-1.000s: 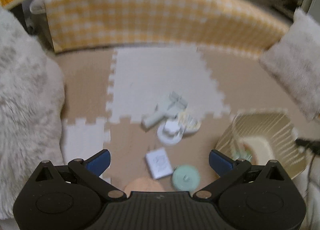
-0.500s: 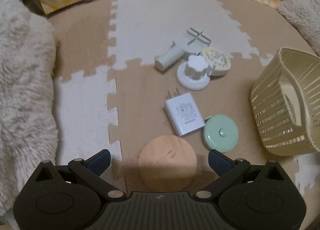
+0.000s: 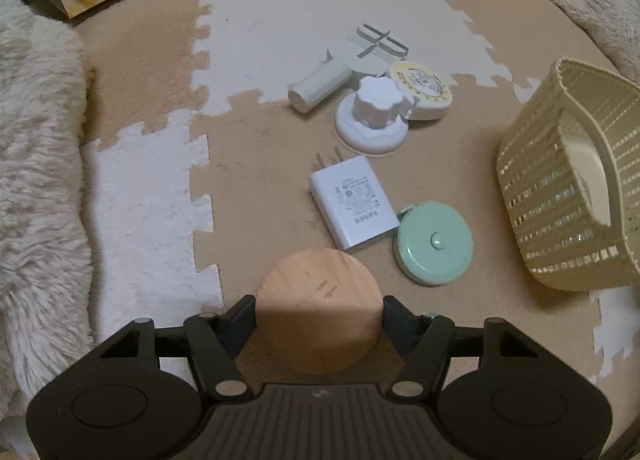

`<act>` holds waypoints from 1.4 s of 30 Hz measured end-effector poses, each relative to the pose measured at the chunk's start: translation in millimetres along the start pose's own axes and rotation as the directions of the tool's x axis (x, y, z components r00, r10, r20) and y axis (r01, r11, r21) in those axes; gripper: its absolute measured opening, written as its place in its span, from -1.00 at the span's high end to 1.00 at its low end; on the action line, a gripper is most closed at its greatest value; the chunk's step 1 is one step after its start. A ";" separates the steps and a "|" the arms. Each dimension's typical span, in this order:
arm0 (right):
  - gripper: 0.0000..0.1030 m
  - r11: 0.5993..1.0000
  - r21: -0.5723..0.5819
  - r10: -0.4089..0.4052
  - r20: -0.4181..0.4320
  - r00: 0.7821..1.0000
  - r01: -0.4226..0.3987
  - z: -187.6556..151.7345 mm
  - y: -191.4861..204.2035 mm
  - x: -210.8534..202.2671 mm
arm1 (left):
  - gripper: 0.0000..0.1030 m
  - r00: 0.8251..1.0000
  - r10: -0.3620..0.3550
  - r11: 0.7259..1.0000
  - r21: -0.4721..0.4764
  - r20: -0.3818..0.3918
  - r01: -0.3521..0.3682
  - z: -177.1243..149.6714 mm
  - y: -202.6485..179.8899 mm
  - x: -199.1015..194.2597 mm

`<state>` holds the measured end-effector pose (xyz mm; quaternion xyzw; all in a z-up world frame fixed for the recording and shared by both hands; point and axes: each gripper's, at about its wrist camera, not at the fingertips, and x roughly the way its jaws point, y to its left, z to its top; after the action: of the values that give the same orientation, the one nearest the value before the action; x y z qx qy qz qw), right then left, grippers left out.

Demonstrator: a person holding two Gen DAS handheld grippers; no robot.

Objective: Organize rigid objects
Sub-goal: 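Lower the left tool onto the round wooden coaster and close, then lift the wooden coaster with the left tool toward the basket, then lower the coaster into the basket and open the left tool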

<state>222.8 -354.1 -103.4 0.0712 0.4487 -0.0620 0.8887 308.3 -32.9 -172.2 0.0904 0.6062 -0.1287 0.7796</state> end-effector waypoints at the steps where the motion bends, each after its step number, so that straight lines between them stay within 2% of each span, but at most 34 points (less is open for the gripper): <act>1: 0.87 1.000 0.001 0.000 -0.002 1.000 0.000 0.3 -0.4 0.0 | -0.32 1.000 -0.002 1.000 -0.002 0.001 0.002 -0.1 0.4 -0.3; 7: 0.87 1.000 0.006 0.001 -0.005 1.000 -0.001 0.9 -1.8 -0.2 | -0.32 1.000 0.000 1.000 -0.024 0.021 0.000 -0.3 4.3 -5.0; 16: 0.87 1.000 -0.004 -0.007 -0.003 1.000 0.007 0.2 0.4 -0.2 | -0.32 0.996 -0.019 0.993 -0.111 0.092 0.029 0.7 19.5 -25.1; 23: 0.87 1.000 0.000 -0.007 -0.007 1.000 0.007 -0.2 -0.6 -0.6 | -0.32 0.972 -0.064 0.988 -0.123 0.226 0.094 9.1 10.9 -61.6; 31: 0.89 1.000 0.011 0.003 -0.011 1.000 -0.003 -0.1 -2.3 -1.6 | -0.32 0.912 -0.175 0.980 -0.025 0.371 0.198 17.2 -34.8 -103.2; 35: 0.89 1.000 0.010 0.003 -0.013 1.000 -0.003 0.2 -1.8 -1.2 | -0.32 0.884 -0.241 0.971 0.087 0.401 0.225 20.0 -74.6 -115.2; 38: 0.89 1.000 0.012 0.006 -0.015 1.000 -0.006 0.5 -2.4 -0.8 | -0.32 0.874 -0.288 0.957 0.161 0.392 0.243 22.2 -104.5 -112.3; 42: 0.89 1.000 0.018 0.009 -0.020 1.000 -0.009 0.9 -2.7 -1.5 | -0.32 0.873 -0.316 0.942 0.231 0.372 0.243 22.6 -138.2 -95.4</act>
<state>222.2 -356.9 -101.9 0.0819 0.4568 -0.0616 0.8836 264.1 -162.4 -72.1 0.0416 0.4249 -0.3096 0.8496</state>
